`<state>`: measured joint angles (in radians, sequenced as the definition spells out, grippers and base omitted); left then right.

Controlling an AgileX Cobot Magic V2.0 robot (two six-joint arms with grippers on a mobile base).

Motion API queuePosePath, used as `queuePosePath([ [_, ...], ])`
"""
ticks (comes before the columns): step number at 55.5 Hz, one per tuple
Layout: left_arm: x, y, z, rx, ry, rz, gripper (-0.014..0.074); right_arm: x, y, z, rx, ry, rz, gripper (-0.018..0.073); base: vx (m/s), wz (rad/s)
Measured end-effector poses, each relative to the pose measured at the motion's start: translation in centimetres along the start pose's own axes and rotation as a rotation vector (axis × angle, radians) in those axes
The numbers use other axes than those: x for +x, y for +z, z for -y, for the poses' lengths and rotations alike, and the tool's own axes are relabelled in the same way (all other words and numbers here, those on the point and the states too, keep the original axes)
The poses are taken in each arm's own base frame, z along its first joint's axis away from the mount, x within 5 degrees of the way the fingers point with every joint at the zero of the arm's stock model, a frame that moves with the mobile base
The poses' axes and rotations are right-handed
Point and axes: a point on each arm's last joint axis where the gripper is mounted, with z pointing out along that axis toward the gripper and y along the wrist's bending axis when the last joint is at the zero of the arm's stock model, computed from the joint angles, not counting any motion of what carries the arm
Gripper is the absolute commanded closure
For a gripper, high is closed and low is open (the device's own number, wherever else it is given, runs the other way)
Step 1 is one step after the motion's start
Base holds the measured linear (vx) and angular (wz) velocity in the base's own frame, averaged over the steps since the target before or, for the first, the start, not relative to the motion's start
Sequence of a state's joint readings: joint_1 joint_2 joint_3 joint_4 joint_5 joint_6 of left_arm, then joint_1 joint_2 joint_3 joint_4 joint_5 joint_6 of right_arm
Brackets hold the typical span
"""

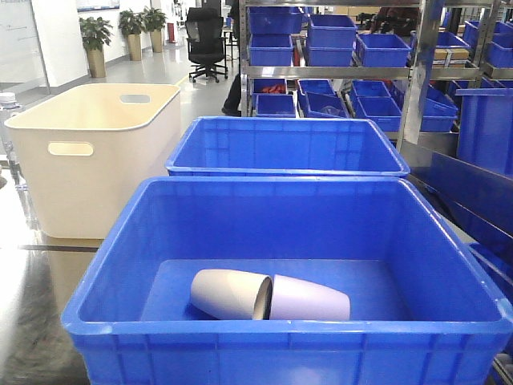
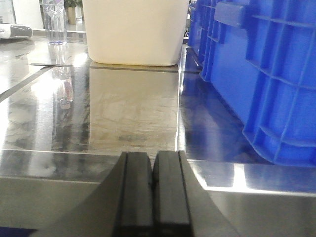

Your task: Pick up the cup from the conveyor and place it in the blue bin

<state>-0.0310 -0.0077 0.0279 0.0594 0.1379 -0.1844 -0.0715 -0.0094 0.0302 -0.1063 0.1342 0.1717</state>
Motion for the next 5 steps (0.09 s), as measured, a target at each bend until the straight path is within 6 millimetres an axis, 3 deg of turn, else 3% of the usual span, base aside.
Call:
queuePosePath([
  [5,0.00,0.00,0.00,0.000,0.000,0.000,0.0603,0.00,0.00,0.00,0.000,0.000,0.000,0.0568,0.00,0.00],
])
